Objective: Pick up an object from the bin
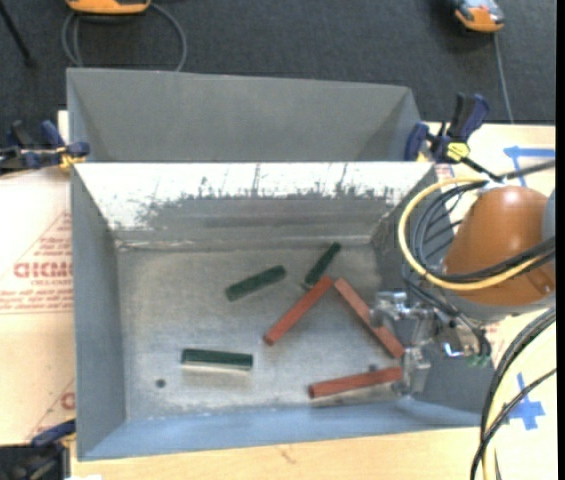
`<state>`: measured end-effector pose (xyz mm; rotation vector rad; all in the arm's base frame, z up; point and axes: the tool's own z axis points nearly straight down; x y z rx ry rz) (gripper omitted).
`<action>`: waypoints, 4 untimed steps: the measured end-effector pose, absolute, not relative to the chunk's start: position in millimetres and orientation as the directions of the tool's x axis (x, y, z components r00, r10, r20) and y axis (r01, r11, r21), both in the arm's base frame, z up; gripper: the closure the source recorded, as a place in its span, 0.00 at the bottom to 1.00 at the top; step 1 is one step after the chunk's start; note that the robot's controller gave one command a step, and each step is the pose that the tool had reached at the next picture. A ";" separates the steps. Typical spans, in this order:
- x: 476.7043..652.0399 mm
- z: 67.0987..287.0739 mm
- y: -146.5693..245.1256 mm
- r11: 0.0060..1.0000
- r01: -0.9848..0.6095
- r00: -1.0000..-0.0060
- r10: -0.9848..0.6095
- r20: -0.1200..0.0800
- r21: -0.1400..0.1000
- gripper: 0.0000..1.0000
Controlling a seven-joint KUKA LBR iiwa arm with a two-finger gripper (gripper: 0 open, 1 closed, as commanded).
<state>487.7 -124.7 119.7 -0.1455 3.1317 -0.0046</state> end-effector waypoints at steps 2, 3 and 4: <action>484.6 134.0 -107.2 1.000 -0.025 -1.000 -0.025 -0.003 0.001 0.00; 480.4 73.6 -104.6 0.997 -0.076 -0.997 -0.076 -0.010 -0.004 0.00; 486.1 59.8 -102.4 0.998 -0.060 -0.998 -0.060 -0.025 -0.007 1.00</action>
Offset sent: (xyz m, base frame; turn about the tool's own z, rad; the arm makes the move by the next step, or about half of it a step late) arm -0.0046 0.0209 0.0141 0.0775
